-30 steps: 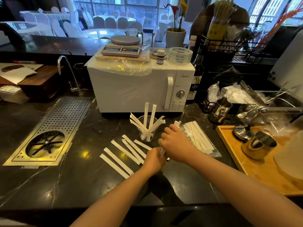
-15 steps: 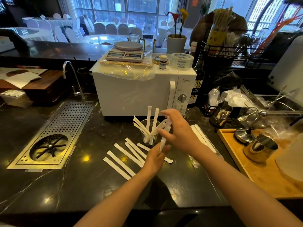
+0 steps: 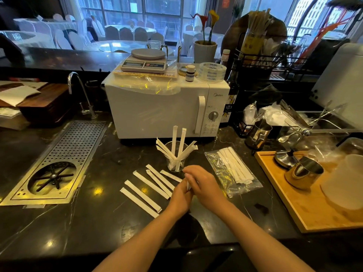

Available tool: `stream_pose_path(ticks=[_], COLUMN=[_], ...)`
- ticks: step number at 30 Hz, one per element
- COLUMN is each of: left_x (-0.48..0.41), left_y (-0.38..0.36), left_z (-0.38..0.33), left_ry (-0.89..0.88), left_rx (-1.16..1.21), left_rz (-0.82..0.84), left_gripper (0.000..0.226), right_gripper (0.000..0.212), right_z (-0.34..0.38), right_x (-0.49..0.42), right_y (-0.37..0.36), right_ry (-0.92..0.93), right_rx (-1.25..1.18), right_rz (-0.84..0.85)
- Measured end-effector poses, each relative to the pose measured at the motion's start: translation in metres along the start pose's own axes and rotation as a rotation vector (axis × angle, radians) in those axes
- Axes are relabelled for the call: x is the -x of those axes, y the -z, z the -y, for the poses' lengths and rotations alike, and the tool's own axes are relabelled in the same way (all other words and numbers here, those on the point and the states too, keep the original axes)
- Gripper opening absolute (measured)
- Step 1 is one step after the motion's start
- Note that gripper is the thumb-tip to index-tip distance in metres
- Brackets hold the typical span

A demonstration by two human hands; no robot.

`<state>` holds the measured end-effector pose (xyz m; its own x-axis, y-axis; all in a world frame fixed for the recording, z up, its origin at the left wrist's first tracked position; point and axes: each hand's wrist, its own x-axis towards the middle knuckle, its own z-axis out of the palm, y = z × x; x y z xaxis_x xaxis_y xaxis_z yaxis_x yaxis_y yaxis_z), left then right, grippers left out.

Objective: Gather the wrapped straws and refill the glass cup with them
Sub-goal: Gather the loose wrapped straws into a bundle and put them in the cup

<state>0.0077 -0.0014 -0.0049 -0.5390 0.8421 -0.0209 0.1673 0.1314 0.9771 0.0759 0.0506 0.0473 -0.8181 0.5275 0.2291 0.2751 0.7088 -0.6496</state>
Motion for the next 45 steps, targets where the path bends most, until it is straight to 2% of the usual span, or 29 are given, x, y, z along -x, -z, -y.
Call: stream_pose_path(ticks=[3, 8, 16, 23, 26, 30, 33, 38, 45], left_x=[0.002, 0.001, 0.003, 0.003, 0.0, 0.004, 0.011, 0.018, 0.015], left_y=[0.001, -0.001, 0.004, 0.041, 0.068, 0.1, 0.117, 0.131, 0.134], left_z=[0.004, 0.011, -0.004, -0.016, -0.005, 0.015, 0.031, 0.038, 0.043], left_ry=[0.002, 0.032, 0.124, 0.086, 0.237, 0.493, 0.639, 0.735, 0.78], left_rx=[0.0, 0.035, 0.172, -0.001, -0.051, 0.014, 0.002, -0.022, -0.047], left_rz=[0.005, -0.025, -0.071, -0.255, -0.371, -0.492, -0.525, -0.587, -0.601], left_gripper=[0.031, 0.029, 0.028, 0.019, 0.022, 0.029, 0.031, 0.024, 0.025], right_gripper=[0.05, 0.04, 0.042, 0.05, 0.051, 0.053, 0.057, 0.06, 0.061], right_z=[0.0, -0.003, 0.01, 0.022, 0.005, -0.028, -0.042, -0.046, -0.035], right_x=[0.004, 0.008, 0.001, -0.026, -0.039, -0.049, -0.052, -0.06, -0.068], right_y=[-0.006, -0.014, -0.012, -0.007, -0.011, -0.025, -0.034, -0.046, -0.064], right_ry=[-0.046, -0.062, -0.093, -0.182, -0.331, -0.547, -0.634, -0.695, -0.739], right_rx=[-0.008, -0.032, -0.114, -0.216, -0.184, 0.031, 0.157, 0.258, 0.231], right_rz=[0.014, 0.034, 0.027, 0.041, 0.069, 0.243, 0.334, 0.394, 0.423])
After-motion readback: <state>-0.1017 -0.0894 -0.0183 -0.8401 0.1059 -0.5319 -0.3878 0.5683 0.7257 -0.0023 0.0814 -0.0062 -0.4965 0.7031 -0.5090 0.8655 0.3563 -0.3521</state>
